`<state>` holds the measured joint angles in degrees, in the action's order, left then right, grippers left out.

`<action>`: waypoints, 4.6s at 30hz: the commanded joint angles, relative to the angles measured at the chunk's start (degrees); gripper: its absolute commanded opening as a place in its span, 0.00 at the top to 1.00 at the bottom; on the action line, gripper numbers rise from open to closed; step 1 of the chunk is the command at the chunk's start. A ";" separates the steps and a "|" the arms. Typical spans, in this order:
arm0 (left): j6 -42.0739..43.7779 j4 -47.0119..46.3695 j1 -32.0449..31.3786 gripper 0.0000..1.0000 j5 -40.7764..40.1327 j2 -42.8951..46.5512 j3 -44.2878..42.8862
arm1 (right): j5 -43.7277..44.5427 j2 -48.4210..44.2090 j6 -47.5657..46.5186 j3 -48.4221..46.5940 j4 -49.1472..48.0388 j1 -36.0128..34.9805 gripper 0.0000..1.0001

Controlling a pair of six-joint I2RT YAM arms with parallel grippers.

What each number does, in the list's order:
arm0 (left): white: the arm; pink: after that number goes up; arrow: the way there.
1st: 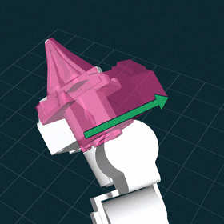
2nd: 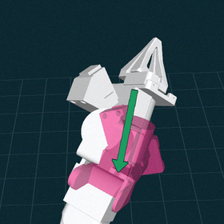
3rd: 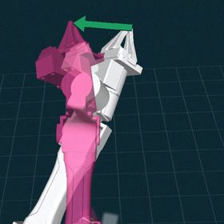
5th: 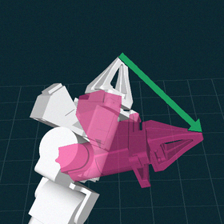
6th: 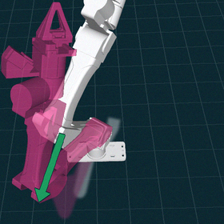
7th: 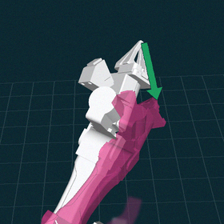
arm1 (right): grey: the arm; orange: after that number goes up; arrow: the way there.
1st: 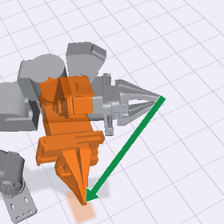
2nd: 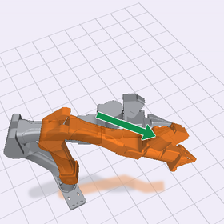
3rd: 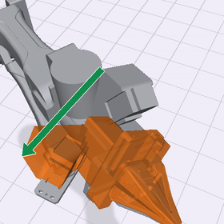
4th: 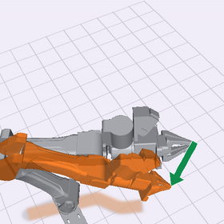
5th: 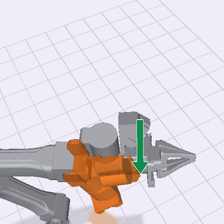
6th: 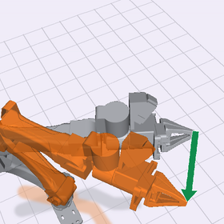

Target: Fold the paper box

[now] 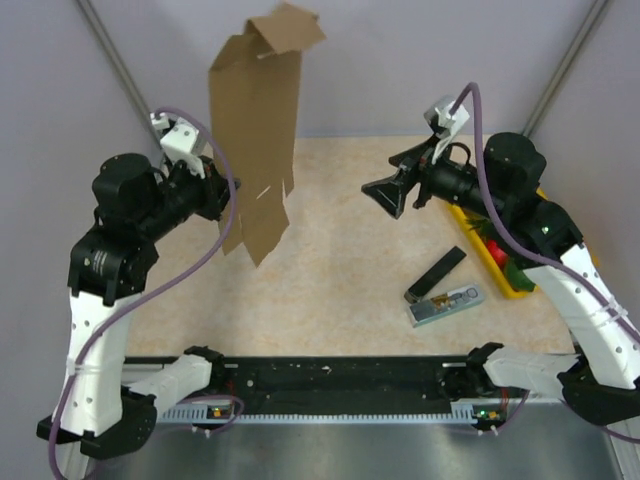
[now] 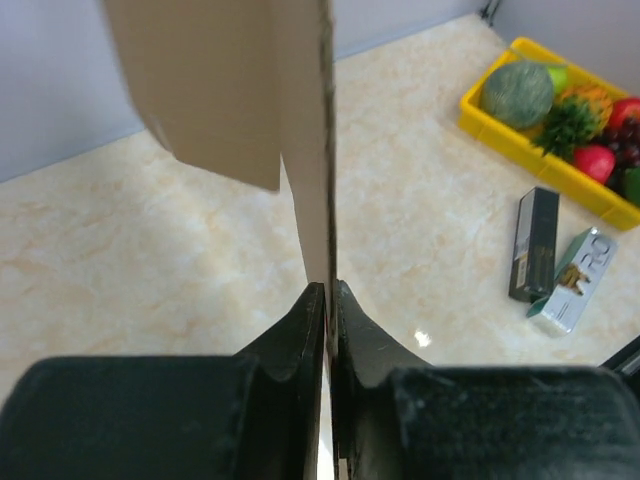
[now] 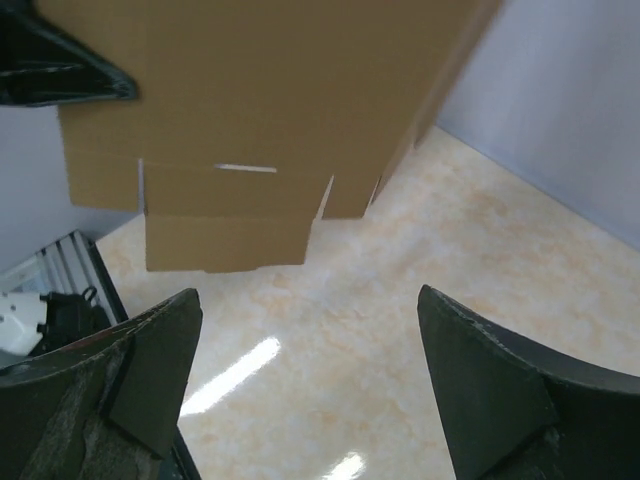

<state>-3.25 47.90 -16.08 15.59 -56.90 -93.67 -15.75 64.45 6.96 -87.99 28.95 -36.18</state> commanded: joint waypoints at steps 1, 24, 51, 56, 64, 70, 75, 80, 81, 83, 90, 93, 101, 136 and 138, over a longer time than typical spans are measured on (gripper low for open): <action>8.33 8.52 -0.45 0.87 -0.31 -1.72 -2.41 | -12.27 0.16 -10.09 -2.63 -1.09 0.06 0.10; 18.00 4.57 -15.55 1.00 -2.22 -8.74 8.15 | -5.62 13.08 -48.31 -18.91 6.73 -11.44 0.08; 28.55 4.22 -20.22 1.00 4.44 -6.11 7.01 | -5.35 16.94 -57.06 -8.52 11.13 -13.91 0.28; 31.89 3.87 -20.93 1.00 4.01 -4.27 7.53 | -6.49 18.70 -57.23 -9.31 10.95 -13.91 0.44; 34.97 -3.15 -21.19 1.00 4.53 2.67 12.80 | -6.14 19.23 -57.41 -8.52 10.86 -14.27 0.53; 36.73 -7.73 -21.19 1.00 4.45 6.80 16.41 | -6.05 18.79 -56.80 -5.98 10.25 -14.27 0.61; 37.96 -8.61 -21.19 1.00 4.18 7.77 16.33 | -5.96 18.53 -55.39 -5.80 9.20 -14.27 0.65; 35.07 -11.33 -21.19 0.88 0.43 8.91 16.50 | -6.93 17.38 -53.02 -5.27 6.57 -14.35 1.00; 33.58 -13.69 -21.19 0.80 -1.86 9.35 16.50 | -5.71 17.12 -52.32 -5.18 6.04 -14.27 1.00; 29.73 -16.42 -21.19 0.50 -5.64 11.97 17.46 | -4.04 16.33 -49.87 -4.57 3.32 -14.35 1.00; 18.64 -25.74 -21.19 0.02 -26.11 22.52 15.28 | -8.75 13.69 -36.69 -9.21 -1.87 -14.35 1.00; 15.38 -32.59 -21.19 0.02 -24.49 28.85 15.36 | -13.23 13.07 -26.15 -12.90 -6.44 -14.44 1.00; 11.16 -32.43 -21.19 0.04 -13.42 31.50 8.42 | -18.36 13.25 6.02 -23.28 -14.27 -14.62 1.00; -9.72 -55.77 4.82 0.16 24.11 -22.68 23.21 | -47.62 33.11 -22.59 2.03 5.06 23.70 1.00; -3.47 -53.27 4.83 0.12 29.20 -27.36 16.89 | -46.48 33.38 -23.83 1.33 6.64 23.70 1.00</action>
<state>-16.05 -0.49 -11.33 27.81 -76.55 -66.76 -58.83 97.76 -8.12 -83.24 30.59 -12.23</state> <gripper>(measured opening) 0.861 0.008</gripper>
